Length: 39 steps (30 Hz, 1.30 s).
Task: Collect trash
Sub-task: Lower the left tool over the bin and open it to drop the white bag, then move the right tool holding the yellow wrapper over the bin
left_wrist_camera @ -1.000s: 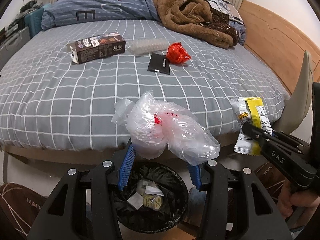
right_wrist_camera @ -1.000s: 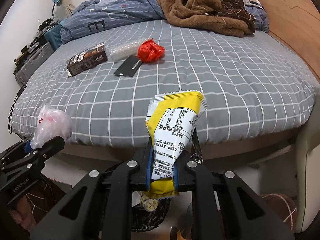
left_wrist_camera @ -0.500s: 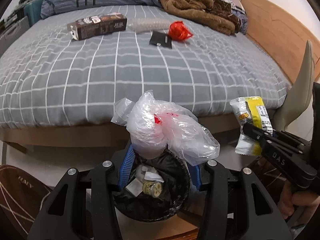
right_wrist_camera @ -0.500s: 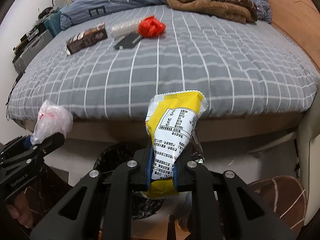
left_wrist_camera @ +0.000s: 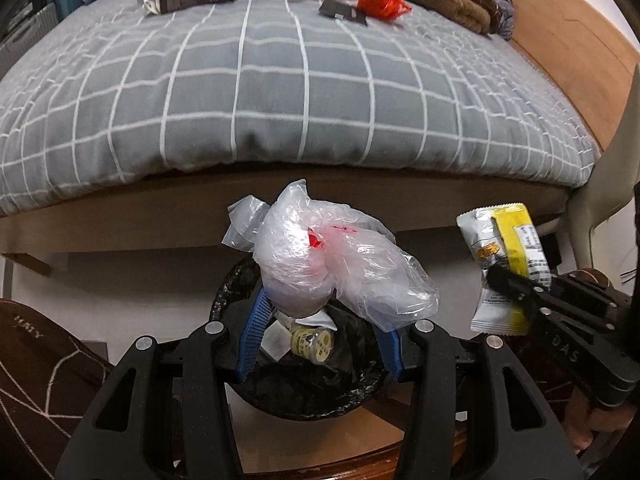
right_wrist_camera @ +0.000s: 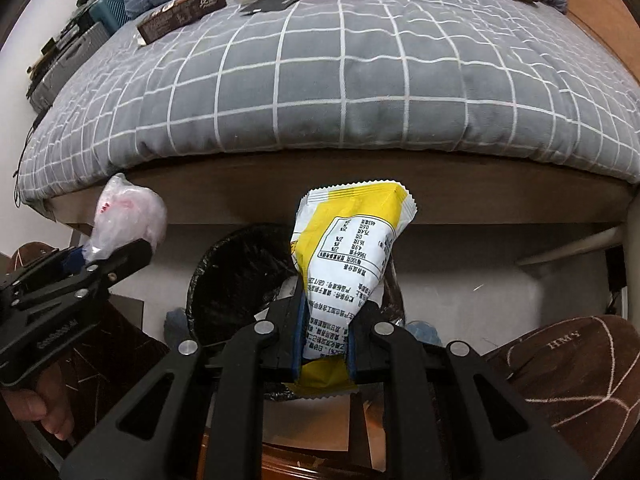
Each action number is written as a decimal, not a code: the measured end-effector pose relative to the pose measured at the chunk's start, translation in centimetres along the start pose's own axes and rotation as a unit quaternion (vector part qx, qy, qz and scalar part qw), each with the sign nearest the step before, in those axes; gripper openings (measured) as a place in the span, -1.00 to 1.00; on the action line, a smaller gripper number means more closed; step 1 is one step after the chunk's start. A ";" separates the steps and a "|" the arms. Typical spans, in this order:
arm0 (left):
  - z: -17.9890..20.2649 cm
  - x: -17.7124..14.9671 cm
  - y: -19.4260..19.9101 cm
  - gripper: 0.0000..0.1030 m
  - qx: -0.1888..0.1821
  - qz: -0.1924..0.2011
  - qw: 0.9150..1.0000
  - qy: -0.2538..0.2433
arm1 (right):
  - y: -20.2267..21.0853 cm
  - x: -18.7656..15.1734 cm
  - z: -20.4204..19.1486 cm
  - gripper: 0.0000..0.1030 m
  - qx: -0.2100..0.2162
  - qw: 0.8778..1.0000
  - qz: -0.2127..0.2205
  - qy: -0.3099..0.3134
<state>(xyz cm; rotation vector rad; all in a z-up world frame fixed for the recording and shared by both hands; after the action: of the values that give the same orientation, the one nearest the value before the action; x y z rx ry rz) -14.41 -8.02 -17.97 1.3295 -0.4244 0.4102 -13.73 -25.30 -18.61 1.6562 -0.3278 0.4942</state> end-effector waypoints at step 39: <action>-3.4 -2.6 -7.0 0.44 0.050 -0.074 0.996 -0.009 | -7.5 -0.1 -2.3 -0.71 -0.001 0.998 -0.063 0.011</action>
<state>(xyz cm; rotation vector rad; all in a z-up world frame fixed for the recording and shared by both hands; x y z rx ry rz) -12.78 -6.17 -25.77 1.4525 -0.3203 0.2998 -10.47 -21.90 -24.91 1.6565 -0.2068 0.4169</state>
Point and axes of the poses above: each gripper's, at about its wrist camera, not at the fingertips, and y roughly against the way its jaws point, z to its right, x to its top, the point moved 4 cm from there along -y, roughly the way its jaws point, and after that the axes turned 8 degrees about z, right-handed, at the moved point
